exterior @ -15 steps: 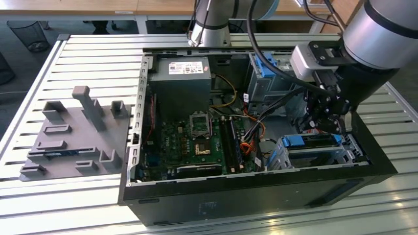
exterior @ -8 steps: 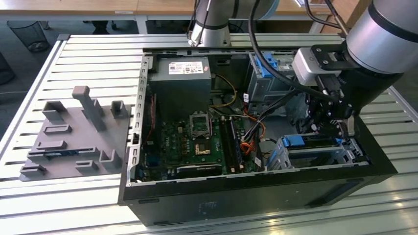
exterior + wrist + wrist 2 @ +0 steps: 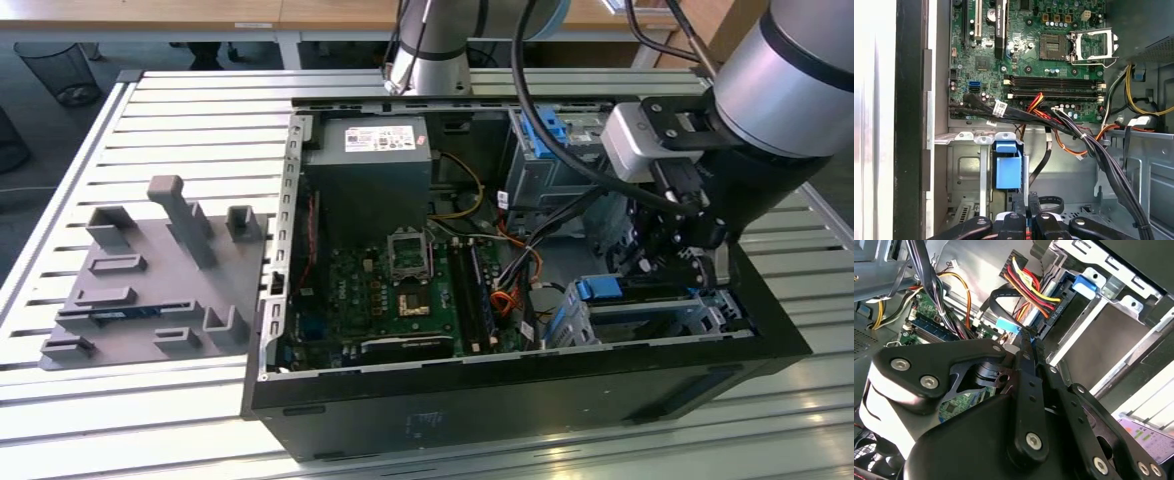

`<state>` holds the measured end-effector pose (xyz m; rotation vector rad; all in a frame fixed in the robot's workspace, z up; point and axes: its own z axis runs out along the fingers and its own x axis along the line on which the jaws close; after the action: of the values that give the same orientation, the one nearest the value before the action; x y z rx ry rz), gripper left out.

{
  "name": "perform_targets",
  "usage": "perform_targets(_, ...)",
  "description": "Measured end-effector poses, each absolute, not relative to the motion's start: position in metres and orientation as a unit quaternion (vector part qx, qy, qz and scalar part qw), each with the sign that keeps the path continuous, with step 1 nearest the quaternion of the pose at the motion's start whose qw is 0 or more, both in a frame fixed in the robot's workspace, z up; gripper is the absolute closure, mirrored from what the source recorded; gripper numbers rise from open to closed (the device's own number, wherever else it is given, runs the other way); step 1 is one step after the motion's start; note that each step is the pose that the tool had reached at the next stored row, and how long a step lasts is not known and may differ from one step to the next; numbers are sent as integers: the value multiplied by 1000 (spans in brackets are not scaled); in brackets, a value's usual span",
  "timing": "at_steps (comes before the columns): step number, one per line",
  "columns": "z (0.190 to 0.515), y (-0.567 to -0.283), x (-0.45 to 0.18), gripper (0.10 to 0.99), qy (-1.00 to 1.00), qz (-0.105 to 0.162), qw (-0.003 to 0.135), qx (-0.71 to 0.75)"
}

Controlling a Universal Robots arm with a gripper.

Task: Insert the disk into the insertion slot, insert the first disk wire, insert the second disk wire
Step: 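Insert the second disk wire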

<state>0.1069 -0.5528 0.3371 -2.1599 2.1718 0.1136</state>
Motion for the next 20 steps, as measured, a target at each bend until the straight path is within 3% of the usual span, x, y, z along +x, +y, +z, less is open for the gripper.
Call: perform_targets(20, 336, -557, 108, 937, 708, 37, 38, -704)
